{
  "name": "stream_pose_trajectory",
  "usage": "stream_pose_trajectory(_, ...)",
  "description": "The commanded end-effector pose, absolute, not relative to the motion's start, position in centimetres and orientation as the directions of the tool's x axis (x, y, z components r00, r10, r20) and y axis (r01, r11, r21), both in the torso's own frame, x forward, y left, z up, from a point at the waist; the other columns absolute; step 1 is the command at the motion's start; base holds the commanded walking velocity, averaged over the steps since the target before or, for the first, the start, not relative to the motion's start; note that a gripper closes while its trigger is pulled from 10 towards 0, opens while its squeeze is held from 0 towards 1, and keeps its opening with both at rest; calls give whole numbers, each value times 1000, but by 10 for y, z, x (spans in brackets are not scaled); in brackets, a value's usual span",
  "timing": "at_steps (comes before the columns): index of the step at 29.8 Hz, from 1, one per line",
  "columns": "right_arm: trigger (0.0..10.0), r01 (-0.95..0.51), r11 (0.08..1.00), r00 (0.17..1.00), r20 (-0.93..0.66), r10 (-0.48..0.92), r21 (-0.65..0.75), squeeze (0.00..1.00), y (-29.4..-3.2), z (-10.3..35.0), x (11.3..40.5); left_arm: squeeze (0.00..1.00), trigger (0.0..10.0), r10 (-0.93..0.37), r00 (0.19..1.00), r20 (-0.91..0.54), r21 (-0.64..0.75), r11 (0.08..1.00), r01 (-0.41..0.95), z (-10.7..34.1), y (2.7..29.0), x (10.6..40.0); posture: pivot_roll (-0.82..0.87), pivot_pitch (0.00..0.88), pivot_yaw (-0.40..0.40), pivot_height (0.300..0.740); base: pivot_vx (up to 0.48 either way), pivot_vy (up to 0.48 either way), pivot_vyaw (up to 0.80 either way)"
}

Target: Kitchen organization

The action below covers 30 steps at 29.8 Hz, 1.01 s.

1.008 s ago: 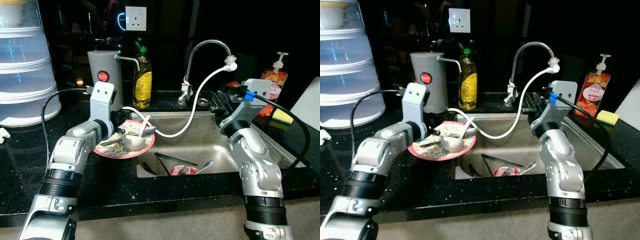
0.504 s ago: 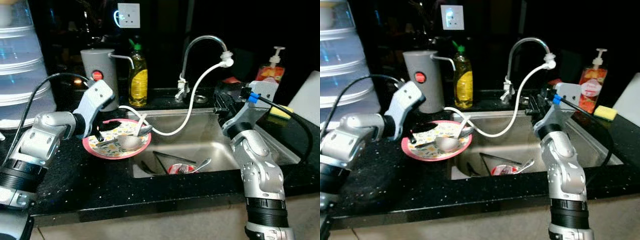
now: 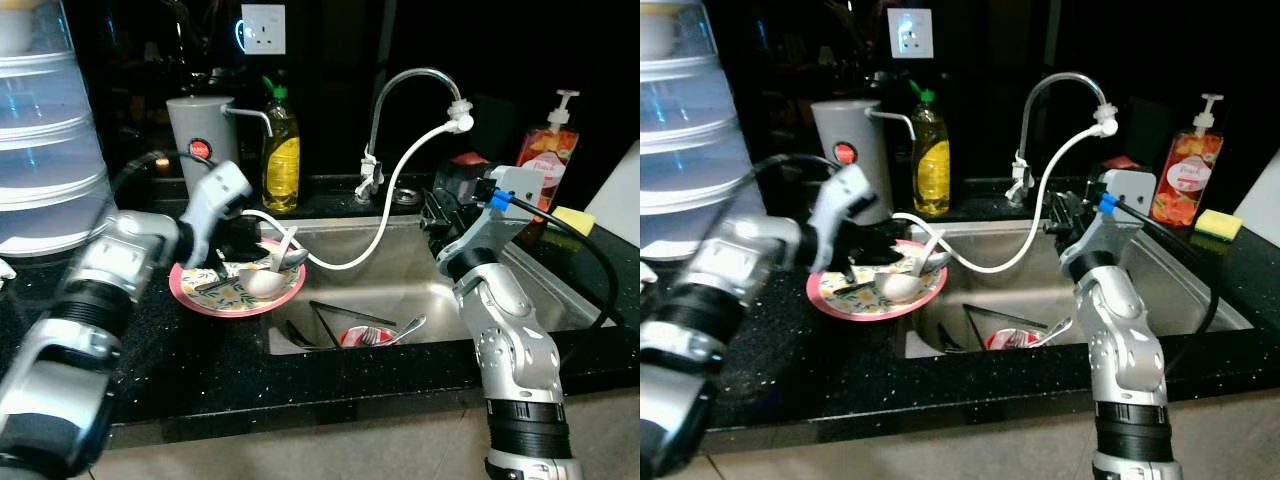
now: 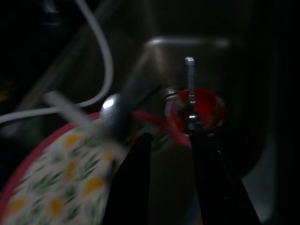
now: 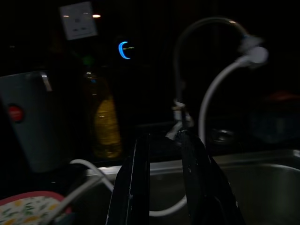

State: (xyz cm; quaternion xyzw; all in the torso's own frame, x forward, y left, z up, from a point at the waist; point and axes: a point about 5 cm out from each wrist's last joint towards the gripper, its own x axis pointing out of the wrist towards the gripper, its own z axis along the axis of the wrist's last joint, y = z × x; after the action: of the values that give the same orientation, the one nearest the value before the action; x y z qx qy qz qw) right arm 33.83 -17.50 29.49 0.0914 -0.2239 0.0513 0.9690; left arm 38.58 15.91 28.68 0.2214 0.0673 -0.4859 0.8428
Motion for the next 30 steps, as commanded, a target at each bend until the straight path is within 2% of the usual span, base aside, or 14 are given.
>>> stream_pose_trajectory(1,10000,-123,981,895,443,45,150,0,-180,296,335,0,10000,-797,486,-359,297,397,869,279,154,387,23,24,-16,740,0,0,0)
stream_pose_trajectory(3,10000,-121,981,896,442,43,149,0,-181,296,335,0,10000,-801,470,-370,290,381,878,275,151,389,24,24,-16,740,0,0,0)
stream_pose_trajectory(6,10000,-127,981,895,442,49,149,0,-179,297,336,0,10000,-789,494,-365,295,405,865,271,148,394,27,26,-25,740,0,0,0)
stream_pose_trajectory(14,10000,-141,979,895,442,61,150,0,-176,298,337,0,10000,-769,470,-433,278,382,881,250,153,392,41,31,-32,740,0,0,0)
stream_pose_trajectory(15,10000,-142,978,896,440,62,151,0,-175,298,337,0,5451,-768,473,-431,273,388,880,248,154,393,41,31,-32,740,0,0,0)
stream_pose_trajectory(16,10000,-143,978,896,439,63,152,0,-175,297,338,0,1725,-769,473,-430,269,390,880,246,155,392,41,33,-33,740,0,0,0)
stream_pose_trajectory(17,10000,-145,978,897,438,64,153,0,-174,297,338,0,0,-770,472,-429,267,392,881,243,156,392,40,33,-33,740,0,0,0)
stream_pose_trajectory(22,10000,-147,977,897,438,66,154,0,-173,298,338,0,0,-779,482,-401,268,404,875,242,160,391,40,33,-35,740,0,0,0)
stream_pose_trajectory(26,10000,-147,977,897,438,66,155,0,-174,299,338,0,0,-782,511,-357,327,408,853,247,165,389,45,32,-40,740,0,0,0)
stream_pose_trajectory(30,10000,-151,976,896,439,68,156,0,-173,299,339,0,0,-804,505,-314,388,376,841,255,163,383,49,30,-44,740,0,0,0)
